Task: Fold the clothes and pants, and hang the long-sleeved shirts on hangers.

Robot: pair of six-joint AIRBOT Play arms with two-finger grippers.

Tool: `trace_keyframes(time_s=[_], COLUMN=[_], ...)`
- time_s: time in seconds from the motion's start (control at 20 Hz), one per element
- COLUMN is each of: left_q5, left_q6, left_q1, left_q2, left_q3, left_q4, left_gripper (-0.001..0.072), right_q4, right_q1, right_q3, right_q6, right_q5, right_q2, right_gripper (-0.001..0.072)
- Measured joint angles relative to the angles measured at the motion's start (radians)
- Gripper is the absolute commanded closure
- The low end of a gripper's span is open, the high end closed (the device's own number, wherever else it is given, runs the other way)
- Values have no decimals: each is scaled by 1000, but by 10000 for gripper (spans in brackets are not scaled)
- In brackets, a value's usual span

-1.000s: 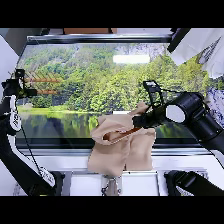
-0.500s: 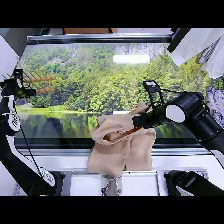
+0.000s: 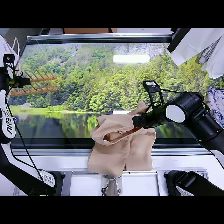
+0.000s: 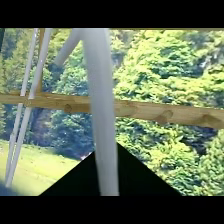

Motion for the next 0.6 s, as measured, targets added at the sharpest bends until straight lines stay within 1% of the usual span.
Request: trace_keyframes(time_s=[0.4,0.5,0.6], left_q5=[-93,-121,-159], left_q6=[34,62,128], left_q1=[-63,-82,-103], left_q2=[103,132,171], left_q3=[0,0,0], left_q4=[-1,-13,-68], left_gripper=[689,689,690], right_q4=[0,0,0], right_q1=[0,0,0], right_q3=[0,0,0], right_q6=[0,0,0], right_q5=[0,0,0], right_q2=[0,0,0], right_gripper=[679,679,679])
